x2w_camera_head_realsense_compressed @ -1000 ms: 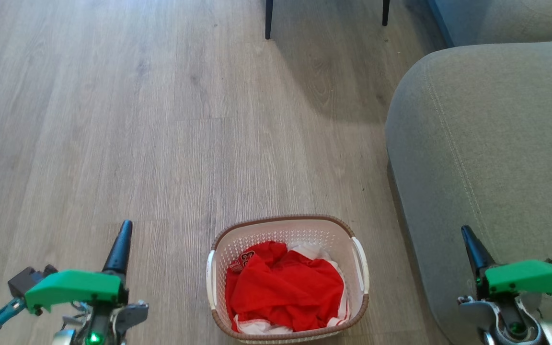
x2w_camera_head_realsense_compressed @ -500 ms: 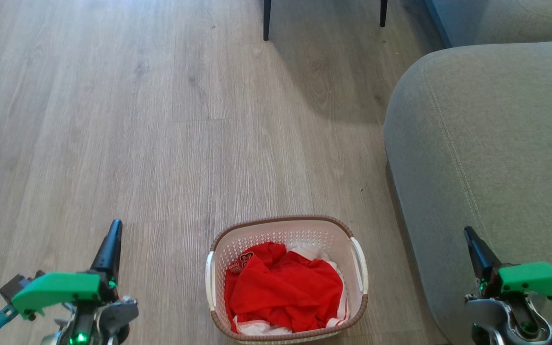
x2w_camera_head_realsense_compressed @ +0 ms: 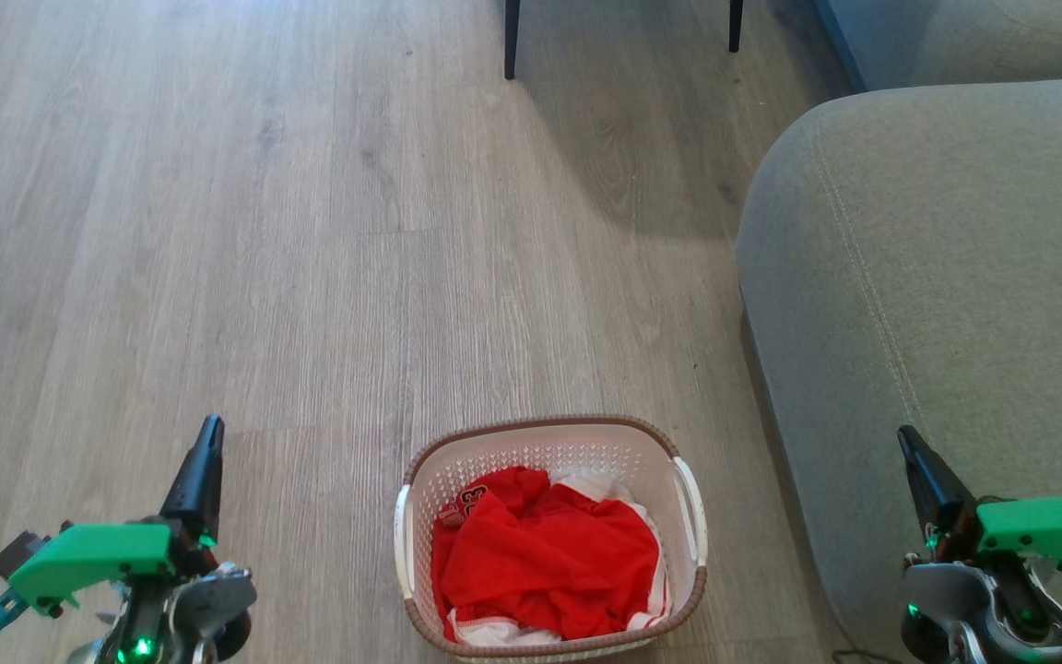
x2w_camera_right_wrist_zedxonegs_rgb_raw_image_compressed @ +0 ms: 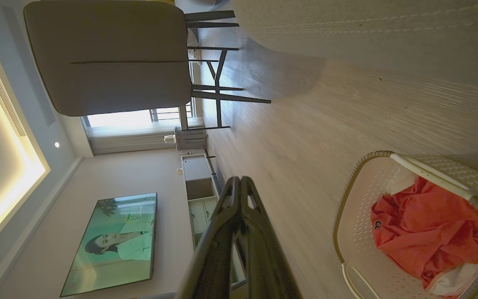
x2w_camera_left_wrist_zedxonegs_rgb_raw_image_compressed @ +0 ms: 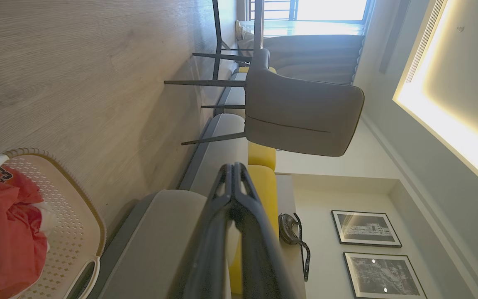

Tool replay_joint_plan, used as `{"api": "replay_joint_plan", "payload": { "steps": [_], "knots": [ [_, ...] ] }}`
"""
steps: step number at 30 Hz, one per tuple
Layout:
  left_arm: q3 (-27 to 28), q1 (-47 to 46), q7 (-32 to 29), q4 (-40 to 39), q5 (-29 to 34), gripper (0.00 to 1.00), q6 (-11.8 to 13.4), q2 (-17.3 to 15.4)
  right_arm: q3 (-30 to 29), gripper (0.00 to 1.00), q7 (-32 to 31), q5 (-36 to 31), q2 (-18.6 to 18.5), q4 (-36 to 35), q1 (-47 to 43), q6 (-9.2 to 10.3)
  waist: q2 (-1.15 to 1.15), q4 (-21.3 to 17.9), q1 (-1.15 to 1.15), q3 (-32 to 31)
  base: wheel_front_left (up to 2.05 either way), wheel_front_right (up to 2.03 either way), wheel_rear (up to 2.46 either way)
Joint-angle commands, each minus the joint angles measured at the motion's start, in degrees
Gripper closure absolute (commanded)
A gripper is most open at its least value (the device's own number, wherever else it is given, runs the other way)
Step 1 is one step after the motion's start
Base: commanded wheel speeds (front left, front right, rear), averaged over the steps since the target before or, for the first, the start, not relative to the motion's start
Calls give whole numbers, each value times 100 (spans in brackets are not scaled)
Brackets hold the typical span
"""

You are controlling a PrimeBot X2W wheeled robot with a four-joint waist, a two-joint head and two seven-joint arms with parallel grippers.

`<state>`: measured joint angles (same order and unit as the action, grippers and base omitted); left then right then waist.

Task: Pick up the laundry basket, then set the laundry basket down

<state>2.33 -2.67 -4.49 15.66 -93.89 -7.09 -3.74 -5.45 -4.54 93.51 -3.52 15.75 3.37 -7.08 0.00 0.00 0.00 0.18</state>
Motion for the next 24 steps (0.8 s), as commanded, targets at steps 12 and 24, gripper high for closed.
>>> {"api": "replay_joint_plan", "payload": {
  "steps": [12, 24],
  "knots": [
    [228, -335, -47, -171, 13, 100, -40, -51, 61, 100, -60, 5, -57, -182, 266, -41, 0, 1, 0, 0, 0, 0, 0],
    [252, -337, -67, -169, 34, 100, -40, -34, 39, 100, -77, -14, -41, -181, 268, -41, 0, 1, 0, 0, 0, 0, 0]
  ]
}}
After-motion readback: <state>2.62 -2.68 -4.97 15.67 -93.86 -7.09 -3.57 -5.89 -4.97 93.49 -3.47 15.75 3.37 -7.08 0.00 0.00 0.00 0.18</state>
